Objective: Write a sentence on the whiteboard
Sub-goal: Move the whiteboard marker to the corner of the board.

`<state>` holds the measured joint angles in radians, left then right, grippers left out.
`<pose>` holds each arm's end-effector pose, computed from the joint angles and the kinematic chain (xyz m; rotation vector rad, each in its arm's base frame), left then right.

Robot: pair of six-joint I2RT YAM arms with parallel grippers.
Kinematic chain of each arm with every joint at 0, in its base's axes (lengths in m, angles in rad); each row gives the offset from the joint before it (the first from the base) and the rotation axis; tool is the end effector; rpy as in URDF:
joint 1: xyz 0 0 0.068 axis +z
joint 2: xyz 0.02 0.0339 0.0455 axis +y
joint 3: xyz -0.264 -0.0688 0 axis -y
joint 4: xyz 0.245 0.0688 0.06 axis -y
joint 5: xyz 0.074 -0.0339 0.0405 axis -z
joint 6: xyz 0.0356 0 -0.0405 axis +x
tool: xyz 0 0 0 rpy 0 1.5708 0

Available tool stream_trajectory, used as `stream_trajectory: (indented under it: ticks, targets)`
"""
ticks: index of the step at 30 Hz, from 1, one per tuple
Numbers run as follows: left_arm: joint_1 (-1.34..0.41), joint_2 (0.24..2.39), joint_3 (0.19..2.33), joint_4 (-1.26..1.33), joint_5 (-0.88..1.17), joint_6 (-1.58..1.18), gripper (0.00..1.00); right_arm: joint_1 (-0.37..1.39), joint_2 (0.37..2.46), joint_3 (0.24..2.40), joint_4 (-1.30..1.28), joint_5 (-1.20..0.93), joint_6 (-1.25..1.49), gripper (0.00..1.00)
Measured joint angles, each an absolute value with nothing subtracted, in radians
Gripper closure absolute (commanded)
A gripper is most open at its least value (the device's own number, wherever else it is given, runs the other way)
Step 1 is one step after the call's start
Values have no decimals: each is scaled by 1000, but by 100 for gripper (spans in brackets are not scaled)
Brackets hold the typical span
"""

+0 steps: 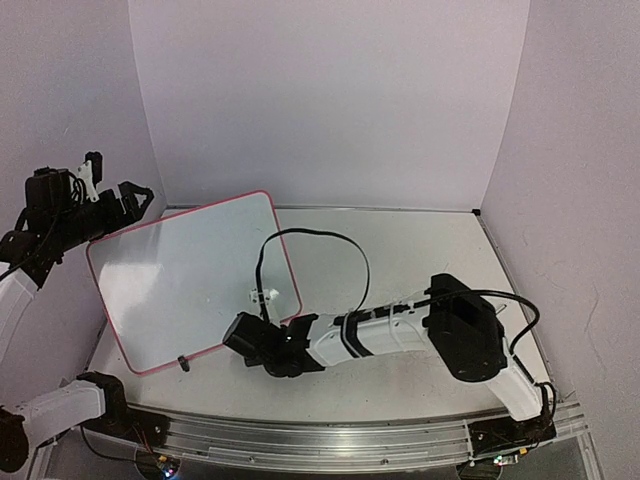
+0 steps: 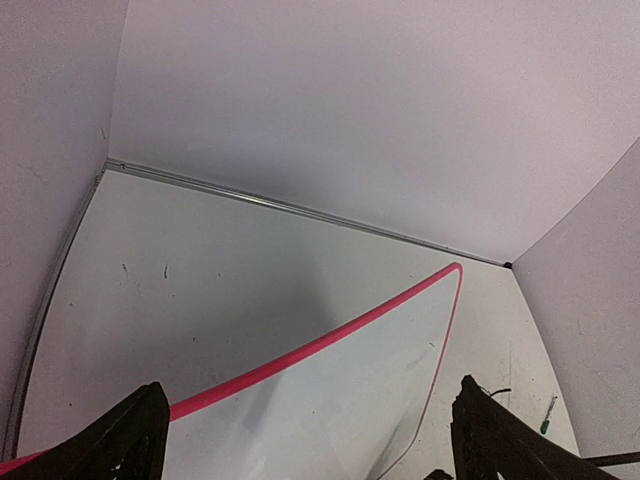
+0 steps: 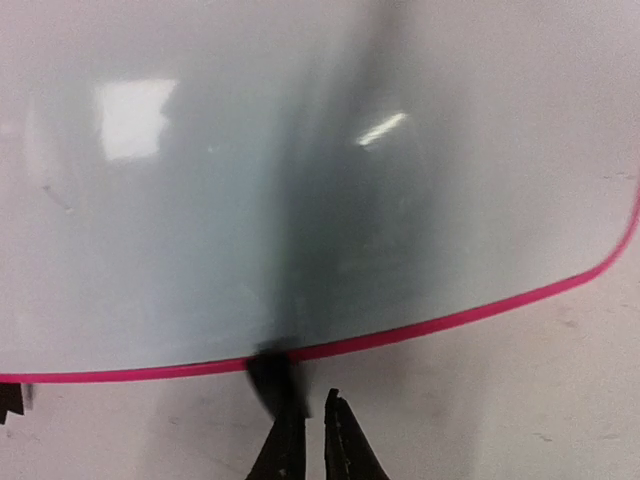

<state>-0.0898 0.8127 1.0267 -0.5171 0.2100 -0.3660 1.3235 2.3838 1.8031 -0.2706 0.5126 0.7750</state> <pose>0.1677 -0.0225 0.3834 -0.1154 1.8952 -0.5087 0.1439 0.4987 0.1317 -0.4077 2.2923 0.4531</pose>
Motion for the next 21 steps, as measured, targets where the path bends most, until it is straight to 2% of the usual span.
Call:
stream_trajectory:
  ticks: [8, 11, 15, 18, 21]
  targets:
    - [-90, 813, 1030, -524, 207, -366, 0, 1263, 2080, 1368, -164, 605, 744, 100]
    - [-90, 818, 1047, -527, 207, -364, 1, 1254, 2023, 1270, -56, 553, 646, 83]
    - [-90, 821, 1065, -524, 206, -363, 0, 1258, 2023, 1271, 26, 399, 526, 62]
    - [-90, 820, 1067, -525, 206, -363, 1, 1266, 2050, 1335, 59, 296, 509, 53]
    - [-90, 818, 1067, -526, 206, -363, 1, 1274, 2084, 1399, 74, 238, 495, 48]
